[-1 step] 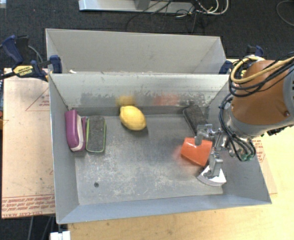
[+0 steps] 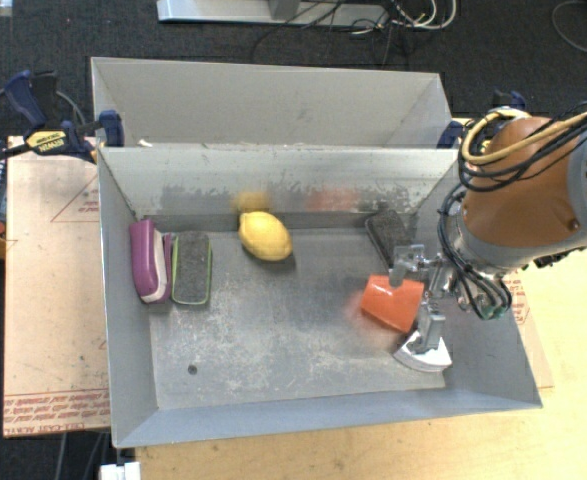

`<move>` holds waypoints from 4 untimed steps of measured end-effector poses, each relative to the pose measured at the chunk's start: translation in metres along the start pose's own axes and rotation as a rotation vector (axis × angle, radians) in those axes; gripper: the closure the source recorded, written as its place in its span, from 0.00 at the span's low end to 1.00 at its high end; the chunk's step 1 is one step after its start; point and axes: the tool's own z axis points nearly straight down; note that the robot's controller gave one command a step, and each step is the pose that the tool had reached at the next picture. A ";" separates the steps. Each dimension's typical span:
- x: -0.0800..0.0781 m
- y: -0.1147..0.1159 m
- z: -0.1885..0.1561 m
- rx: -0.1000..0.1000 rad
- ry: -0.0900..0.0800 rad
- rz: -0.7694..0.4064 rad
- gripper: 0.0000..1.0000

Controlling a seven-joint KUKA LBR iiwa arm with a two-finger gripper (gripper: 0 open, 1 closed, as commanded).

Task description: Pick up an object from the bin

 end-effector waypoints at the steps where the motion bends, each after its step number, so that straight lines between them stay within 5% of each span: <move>1: -0.040 -0.010 0.094 0.000 -0.026 0.029 0.00; 2: -0.024 -0.006 0.047 -0.001 -0.006 0.065 0.00; 3: -0.037 -0.021 0.075 -0.002 -0.027 0.092 0.00; 4: -0.063 -0.069 0.102 -0.013 -0.008 0.088 0.00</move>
Offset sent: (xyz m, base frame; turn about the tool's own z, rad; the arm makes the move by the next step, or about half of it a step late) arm 0.0219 -0.0064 -0.0493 0.0665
